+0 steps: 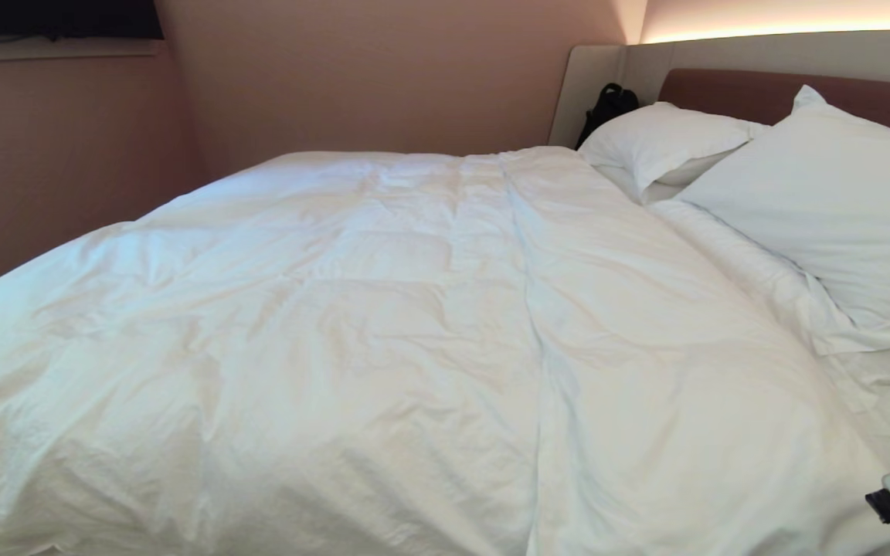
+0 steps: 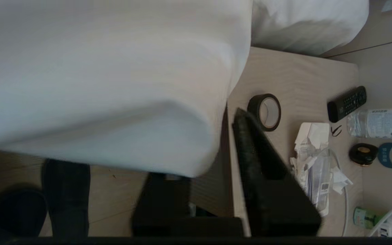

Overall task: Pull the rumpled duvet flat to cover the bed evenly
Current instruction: Flatten the corners of the folded blanket

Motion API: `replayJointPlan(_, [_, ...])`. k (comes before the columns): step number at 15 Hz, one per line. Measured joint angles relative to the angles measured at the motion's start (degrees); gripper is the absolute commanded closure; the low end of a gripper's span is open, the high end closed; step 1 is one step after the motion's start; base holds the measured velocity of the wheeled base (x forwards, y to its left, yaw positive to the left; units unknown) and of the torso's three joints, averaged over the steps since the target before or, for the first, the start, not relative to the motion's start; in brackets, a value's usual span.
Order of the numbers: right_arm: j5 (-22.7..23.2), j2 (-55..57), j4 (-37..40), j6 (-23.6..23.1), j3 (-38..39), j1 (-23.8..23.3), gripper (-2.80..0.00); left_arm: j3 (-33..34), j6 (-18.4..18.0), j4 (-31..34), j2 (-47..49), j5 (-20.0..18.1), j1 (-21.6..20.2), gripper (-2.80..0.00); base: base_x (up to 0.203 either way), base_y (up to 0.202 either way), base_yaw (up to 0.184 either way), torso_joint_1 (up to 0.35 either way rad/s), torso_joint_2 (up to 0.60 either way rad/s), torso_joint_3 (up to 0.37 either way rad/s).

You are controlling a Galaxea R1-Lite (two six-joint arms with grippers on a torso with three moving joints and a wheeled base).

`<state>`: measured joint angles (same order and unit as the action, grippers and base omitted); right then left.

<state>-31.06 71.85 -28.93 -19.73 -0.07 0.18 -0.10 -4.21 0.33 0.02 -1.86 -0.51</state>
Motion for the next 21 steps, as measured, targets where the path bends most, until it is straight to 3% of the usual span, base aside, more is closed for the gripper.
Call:
replayJointPlan(4, [1.95,-1.57,0.90,-0.08,-0.23,0.09,-2.80,0.00,0.02,0.02,0.00,0.05,0.00,0.00,0.000,0.000,0.000,0.000,0.00,0.000])
replayJointPlan(8, [8.00,-6.57,4.48,-0.17,-3.07,0.28,-2.80,0.00,0.00,0.00,0.00,0.02,0.00,0.00,0.000,0.000,0.000,0.000,0.00,0.000])
replayJointPlan(11, [14.94,-15.44,9.93,0.00,-10.79,0.55,-2.80,0.00,0.02,0.01,0.00,0.04,0.00,0.00,0.000,0.000,0.000,0.000,0.00,0.000])
replayJointPlan(15, [26.29,-24.71,20.37,3.02,-30.08,0.72,-2.80,0.00,0.00,0.00,0.00,0.05,0.00,0.00,0.000,0.000,0.000,0.000,0.00,0.000])
replayJointPlan(21, [39.70,-22.54,40.96,11.06,-36.13,0.54,-2.80,0.00,0.01,0.02,0.00,0.02,0.00,0.00,0.000,0.000,0.000,0.000,0.00,0.000])
